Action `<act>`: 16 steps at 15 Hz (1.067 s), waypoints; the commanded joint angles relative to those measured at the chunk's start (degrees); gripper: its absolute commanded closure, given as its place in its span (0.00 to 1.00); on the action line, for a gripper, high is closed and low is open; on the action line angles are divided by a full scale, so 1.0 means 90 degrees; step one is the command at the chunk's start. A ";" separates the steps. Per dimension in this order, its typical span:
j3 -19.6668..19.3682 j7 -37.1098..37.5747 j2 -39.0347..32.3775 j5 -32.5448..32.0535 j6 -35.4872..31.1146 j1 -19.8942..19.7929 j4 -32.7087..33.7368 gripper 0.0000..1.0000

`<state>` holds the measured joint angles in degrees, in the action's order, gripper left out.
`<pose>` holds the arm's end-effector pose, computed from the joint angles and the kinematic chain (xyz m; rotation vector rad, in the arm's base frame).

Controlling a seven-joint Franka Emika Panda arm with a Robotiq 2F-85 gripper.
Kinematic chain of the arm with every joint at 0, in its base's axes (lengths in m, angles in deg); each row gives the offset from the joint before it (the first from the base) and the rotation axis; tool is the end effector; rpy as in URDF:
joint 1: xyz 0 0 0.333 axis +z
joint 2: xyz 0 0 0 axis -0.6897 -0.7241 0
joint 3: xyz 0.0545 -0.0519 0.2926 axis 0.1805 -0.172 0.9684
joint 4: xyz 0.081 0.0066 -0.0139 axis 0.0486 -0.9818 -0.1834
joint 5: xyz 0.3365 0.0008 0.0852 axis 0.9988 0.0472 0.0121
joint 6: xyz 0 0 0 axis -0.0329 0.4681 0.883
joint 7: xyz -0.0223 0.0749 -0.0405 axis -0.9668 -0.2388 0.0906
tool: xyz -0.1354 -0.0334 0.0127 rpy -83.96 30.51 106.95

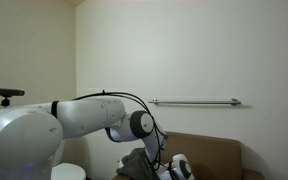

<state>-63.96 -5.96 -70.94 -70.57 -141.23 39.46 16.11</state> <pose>0.5754 -0.2046 -0.1039 2.6009 0.2104 -0.5596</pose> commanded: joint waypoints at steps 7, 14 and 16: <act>-0.0008 0.0279 0.0000 -0.0205 0.1592 0.0080 0.0186 0.00; 0.0129 0.0365 0.0000 -0.0198 0.1449 -0.0013 0.0231 0.00; 0.0135 0.0364 0.0000 -0.0197 0.1448 -0.0012 0.0231 0.00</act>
<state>-63.60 -3.02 -70.93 -71.30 -128.63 39.99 17.73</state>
